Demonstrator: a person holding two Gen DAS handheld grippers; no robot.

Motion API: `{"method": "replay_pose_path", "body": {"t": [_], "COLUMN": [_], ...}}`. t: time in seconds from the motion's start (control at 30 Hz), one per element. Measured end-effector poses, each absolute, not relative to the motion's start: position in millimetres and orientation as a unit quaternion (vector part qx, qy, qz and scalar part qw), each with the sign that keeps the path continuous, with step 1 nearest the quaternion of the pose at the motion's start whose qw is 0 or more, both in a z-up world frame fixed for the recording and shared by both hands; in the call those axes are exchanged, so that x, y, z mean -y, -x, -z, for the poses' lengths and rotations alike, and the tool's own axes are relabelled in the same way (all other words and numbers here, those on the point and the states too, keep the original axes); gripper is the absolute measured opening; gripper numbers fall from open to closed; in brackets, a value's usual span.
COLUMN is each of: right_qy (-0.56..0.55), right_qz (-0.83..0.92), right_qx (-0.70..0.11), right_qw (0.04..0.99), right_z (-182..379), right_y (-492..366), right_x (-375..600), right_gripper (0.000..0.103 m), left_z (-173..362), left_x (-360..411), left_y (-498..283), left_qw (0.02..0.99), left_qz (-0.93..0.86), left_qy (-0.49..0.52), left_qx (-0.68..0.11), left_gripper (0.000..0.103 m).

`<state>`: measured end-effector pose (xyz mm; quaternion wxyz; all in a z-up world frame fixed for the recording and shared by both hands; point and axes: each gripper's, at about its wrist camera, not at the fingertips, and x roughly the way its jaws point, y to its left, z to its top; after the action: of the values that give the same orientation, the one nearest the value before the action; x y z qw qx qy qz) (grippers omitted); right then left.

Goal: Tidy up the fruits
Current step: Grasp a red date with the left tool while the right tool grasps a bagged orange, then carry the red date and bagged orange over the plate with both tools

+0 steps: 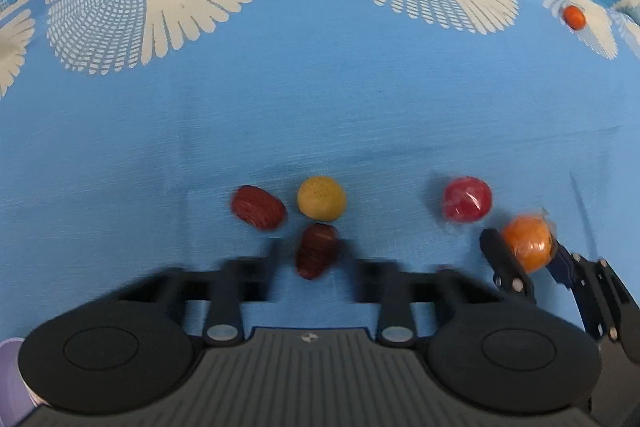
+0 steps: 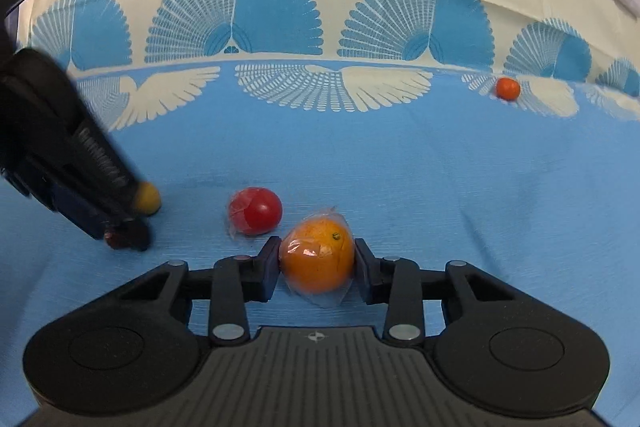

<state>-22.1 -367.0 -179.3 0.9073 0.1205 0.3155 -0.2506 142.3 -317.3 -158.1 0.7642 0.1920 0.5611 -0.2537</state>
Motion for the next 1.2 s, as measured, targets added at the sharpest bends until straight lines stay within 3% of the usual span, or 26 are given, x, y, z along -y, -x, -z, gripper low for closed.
{"method": "replay_pose_path", "body": {"t": [0.23,0.47,0.8,1.2], "right_qy": [-0.126,-0.119,-0.121,-0.143], "right_qz": [0.312,0.385,0.271,0.116], "right_qx": [-0.295,-0.293,-0.259,-0.3], "right_qw": [0.894,0.867,0.919,0.936], "right_z": [173.3,133.4,27.8,-34.9], "right_y": [37.7,65.0,134.2,187.5], "right_x": [376.4,364.8,242.3,108.2], "right_gripper": [0.039,0.039,0.039,0.039], "left_z": [121.5,65.0,1.5,-22.0], "left_x": [288.3,205.8,57.4,-67.9], "left_y": [-116.4,-64.9,3.3,77.5], "left_qw": [0.779,0.789,0.818,0.849], "left_qz": [0.261,0.262,0.203,0.176], "left_qy": [-0.189,-0.189,-0.173,-0.135], "left_qx": [-0.539,-0.523,-0.509,-0.48], "left_gripper": [0.025,0.025,0.025,0.025]}}
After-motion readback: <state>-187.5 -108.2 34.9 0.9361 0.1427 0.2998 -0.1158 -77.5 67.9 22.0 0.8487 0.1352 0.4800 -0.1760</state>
